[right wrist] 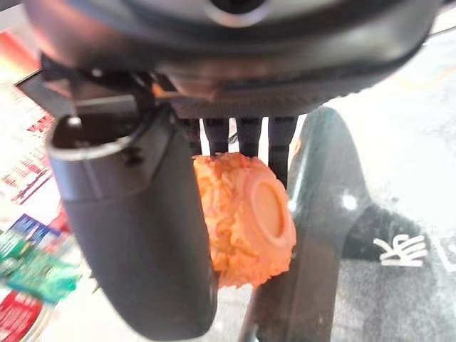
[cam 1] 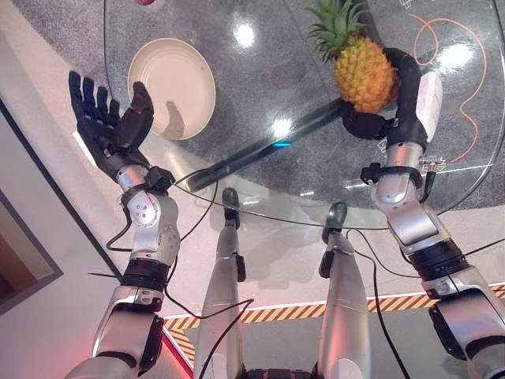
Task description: Pick up the fruit to the plate
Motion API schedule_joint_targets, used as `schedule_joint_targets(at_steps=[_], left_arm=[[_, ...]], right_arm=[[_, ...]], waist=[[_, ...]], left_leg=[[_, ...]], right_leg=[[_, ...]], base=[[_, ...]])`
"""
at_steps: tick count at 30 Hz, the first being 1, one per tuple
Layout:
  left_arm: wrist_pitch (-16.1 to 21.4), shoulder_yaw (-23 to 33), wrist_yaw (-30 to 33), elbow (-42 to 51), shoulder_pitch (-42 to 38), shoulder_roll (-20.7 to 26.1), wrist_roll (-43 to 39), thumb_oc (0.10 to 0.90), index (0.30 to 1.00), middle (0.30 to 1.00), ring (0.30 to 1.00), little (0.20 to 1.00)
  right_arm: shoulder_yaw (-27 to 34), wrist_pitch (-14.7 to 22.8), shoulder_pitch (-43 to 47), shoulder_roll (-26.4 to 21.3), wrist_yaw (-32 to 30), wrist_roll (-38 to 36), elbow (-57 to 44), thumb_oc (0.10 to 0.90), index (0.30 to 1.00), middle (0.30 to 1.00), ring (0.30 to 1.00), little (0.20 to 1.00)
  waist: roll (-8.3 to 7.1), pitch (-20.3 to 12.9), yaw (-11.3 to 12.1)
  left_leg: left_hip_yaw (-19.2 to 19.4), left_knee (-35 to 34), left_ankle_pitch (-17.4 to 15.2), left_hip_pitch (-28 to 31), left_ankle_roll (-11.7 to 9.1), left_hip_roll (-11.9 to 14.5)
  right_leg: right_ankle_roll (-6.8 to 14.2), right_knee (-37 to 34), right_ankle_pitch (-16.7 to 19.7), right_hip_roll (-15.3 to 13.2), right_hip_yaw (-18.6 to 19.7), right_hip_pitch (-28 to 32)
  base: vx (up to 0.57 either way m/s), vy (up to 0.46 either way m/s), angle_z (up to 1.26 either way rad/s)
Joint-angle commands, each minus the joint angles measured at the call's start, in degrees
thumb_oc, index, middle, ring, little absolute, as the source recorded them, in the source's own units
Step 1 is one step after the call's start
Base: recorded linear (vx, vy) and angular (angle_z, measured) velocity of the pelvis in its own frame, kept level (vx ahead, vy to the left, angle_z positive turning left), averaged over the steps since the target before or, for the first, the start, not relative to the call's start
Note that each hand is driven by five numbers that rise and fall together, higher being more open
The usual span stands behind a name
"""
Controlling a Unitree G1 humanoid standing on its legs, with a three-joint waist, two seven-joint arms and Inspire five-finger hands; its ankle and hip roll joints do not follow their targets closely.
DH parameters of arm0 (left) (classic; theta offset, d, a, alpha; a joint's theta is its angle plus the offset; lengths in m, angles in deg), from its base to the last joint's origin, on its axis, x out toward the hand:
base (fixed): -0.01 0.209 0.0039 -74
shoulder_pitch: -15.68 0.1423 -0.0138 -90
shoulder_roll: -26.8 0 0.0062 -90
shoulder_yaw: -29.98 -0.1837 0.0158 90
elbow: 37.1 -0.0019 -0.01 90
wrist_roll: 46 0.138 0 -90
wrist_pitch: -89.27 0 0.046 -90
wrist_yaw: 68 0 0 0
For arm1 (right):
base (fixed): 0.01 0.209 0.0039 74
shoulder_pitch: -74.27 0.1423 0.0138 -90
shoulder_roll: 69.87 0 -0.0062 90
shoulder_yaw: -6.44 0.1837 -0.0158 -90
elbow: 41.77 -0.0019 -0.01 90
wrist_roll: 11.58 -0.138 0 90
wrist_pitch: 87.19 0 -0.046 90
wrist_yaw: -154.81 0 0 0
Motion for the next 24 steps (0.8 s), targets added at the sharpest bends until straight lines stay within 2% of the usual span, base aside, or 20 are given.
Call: schedule_joint_targets(at_steps=[1, 9, 15, 19, 24], left_arm=[[3.0, 0.5, -4.5, 5.9, -1.9, 3.0, 4.4, 0.8, 0.9, 0.9, 0.9, 0.9], [1.2, -2.7, -12.5, 11.2, -2.7, 3.4, 2.4, 0.8, 0.9, 0.9, 0.9, 0.9], [-2.5, -5.4, -18.0, 13.5, -3.8, 3.6, 1.3, 0.8, 0.9, 0.9, 0.9, 0.9], [-4.3, -6.6, -21.1, 13.5, -4.9, 3.5, -2.4, 0.8, 0.9, 0.9, 0.9, 0.9], [-8.2, -8.5, -26.7, 13.9, -5.4, 1.7, -11.2, 0.8, 0.9, 0.9, 0.9, 0.9]], right_arm=[[3.3, 7.0, 3.2, 0.8, -0.5, 5.6, -9.7, 0.1, 0.3, 0.3, 0.3, 0.2], [3.4, 8.3, 3.9, 0.3, 0.7, 6.6, -12.1, 0.1, 0.3, 0.3, 0.3, 0.2], [3.4, 8.7, 4.4, 0.2, 2.5, 7.2, -14.7, 0.1, 0.3, 0.3, 0.3, 0.2], [3.0, 8.8, 5.3, -0.3, 2.9, 7.1, -15.4, 0.1, 0.3, 0.3, 0.3, 0.2], [2.2, 9.3, 6.2, 0.3, 3.3, 7.6, -16.5, 0.1, 0.3, 0.3, 0.3, 0.2]], waist=[[-3.17, -1.1, 1.2], [-3.17, -1.1, 0.9], [-3.09, -1.1, 0.5], [-3.06, -1.1, 0.2], [-2.95, -1.1, -0.1]], left_leg=[[-1.1, 4.5, -5.4, -0.1, -1.9, 1.6], [-1.0, 4.5, -5.4, 0.3, -1.8, 1.5], [-0.8, 4.4, -5.3, 0.5, -1.7, 1.5], [-0.5, 4.2, -5.2, 0.7, -1.7, 1.6], [-0.2, 4.1, -5.5, 1.2, -1.7, 1.7]], right_leg=[[-0.1, -10.7, 10.5, 0.7, -3.5, 2.9], [0.4, -11.0, 11.1, 0.5, -3.5, 3.3], [0.6, -11.2, 11.4, 0.5, -3.2, 3.3], [0.8, -11.4, 11.5, 0.5, -3.1, 3.5], [1.1, -11.2, 11.3, 0.5, -2.9, 3.7]], base=[[0.0, 0.0, 0.0], [0.0, 0.0, 0.0], [0.0, 0.0, 0.0], [0.0, 0.0, 0.0], [0.0, 0.0, 0.0]])
